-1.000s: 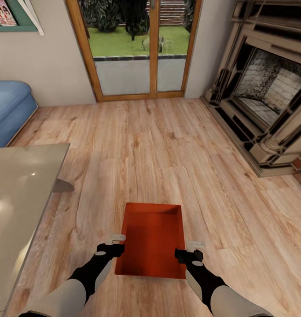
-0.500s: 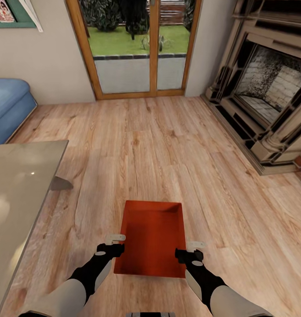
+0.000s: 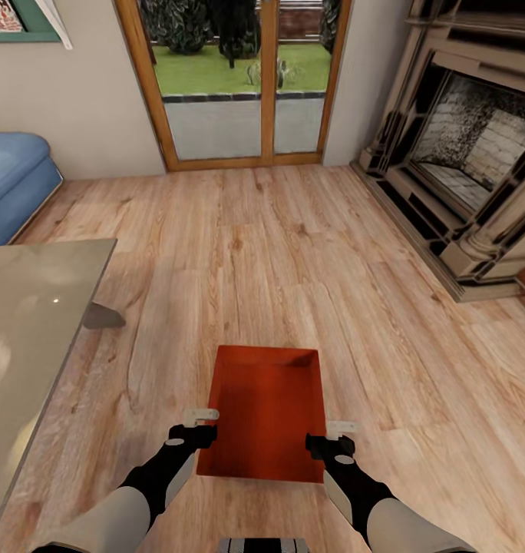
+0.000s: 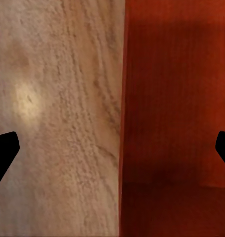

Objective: Move the two storage containers from the living room to the garage. In the garage, place one container on the floor and stack the other container on top of it (either order is fine).

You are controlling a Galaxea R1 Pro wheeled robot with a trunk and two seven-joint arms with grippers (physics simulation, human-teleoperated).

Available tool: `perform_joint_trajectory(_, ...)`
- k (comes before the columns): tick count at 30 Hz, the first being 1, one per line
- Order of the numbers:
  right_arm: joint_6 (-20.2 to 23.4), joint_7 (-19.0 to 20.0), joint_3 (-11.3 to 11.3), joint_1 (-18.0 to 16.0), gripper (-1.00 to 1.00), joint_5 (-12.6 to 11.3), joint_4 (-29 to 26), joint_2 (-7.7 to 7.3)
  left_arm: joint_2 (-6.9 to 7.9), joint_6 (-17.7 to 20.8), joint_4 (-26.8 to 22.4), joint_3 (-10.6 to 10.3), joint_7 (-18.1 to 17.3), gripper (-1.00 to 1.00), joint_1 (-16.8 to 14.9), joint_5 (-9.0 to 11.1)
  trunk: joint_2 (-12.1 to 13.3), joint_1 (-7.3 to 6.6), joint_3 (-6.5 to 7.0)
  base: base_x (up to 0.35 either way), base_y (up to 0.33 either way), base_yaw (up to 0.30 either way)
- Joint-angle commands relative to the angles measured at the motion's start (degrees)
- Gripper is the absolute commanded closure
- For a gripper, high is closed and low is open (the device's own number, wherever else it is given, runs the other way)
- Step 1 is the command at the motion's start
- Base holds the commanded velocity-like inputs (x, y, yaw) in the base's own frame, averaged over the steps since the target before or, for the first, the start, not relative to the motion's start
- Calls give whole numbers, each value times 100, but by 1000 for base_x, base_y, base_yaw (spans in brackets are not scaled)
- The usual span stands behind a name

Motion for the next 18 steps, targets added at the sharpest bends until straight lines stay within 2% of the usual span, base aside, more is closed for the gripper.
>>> perform_joint_trajectory(1,-25,-29,46,-5,-100,-61,5,-3,5,29,-13,-49,41,-100,-1,59,-43,22,-22,0,0,0)
perform_joint_trajectory(18,-24,-27,51,-5,-100,-31,5,9,11,28,-21,-46,39,-100,-1,60,-725,395,-327,0,0,0)
